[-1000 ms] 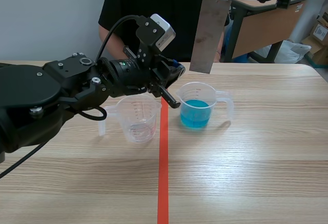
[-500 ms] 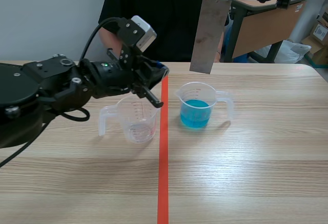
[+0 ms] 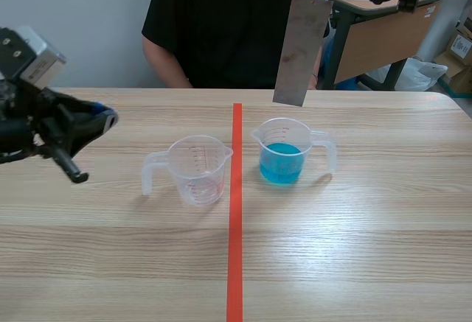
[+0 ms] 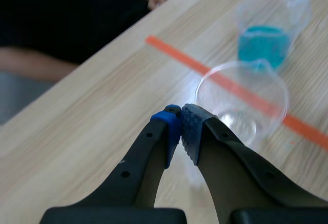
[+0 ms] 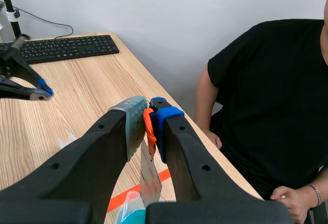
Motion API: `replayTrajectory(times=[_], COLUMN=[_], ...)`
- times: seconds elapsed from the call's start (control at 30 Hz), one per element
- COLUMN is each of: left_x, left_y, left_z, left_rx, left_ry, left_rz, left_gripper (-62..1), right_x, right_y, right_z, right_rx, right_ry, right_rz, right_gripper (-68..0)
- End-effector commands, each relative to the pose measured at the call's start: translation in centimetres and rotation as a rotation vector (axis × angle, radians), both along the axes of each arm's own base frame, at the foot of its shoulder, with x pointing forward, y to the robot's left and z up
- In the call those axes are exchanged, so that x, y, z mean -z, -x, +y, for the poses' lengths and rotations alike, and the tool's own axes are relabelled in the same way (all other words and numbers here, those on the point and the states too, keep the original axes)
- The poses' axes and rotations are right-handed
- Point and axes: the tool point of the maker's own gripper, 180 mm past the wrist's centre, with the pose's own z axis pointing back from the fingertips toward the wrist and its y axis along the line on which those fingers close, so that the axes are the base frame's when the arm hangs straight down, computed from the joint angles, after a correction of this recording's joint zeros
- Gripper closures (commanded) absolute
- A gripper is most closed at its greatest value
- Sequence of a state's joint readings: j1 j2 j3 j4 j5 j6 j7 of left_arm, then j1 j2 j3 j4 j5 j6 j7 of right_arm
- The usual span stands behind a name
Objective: Do the redox reaction experiment.
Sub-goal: 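Raise the plate and point at it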
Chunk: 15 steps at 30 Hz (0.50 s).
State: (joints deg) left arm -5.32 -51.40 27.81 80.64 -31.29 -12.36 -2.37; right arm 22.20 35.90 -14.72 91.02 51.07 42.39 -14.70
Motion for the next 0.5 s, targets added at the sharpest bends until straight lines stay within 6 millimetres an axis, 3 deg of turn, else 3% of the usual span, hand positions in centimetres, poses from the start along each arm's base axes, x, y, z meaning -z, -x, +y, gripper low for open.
replayTrajectory(times=[0.0, 0.17, 0.47], left_x=[0.9, 4.0, 8.4], left_y=[0.9, 4.6, 14.3], left_z=[1.4, 6.2, 12.2], left_rx=[-0.039, -0.160, -0.331], left_ry=[0.007, -0.049, -0.093], left_rz=[0.023, 0.115, 0.321], left_gripper=[-3.2, -3.2, -3.1], right_x=[-2.0, -2.0, -2.0], right_y=[0.0, 0.0, 0.0], right_z=[-0.3, -0.3, -0.3], right_rx=[-0.005, -0.005, -0.005], right_ry=[-0.015, -0.015, -0.015], right_rz=[-0.052, -0.052, -0.052], right_gripper=[-1.7, -1.7, -1.7])
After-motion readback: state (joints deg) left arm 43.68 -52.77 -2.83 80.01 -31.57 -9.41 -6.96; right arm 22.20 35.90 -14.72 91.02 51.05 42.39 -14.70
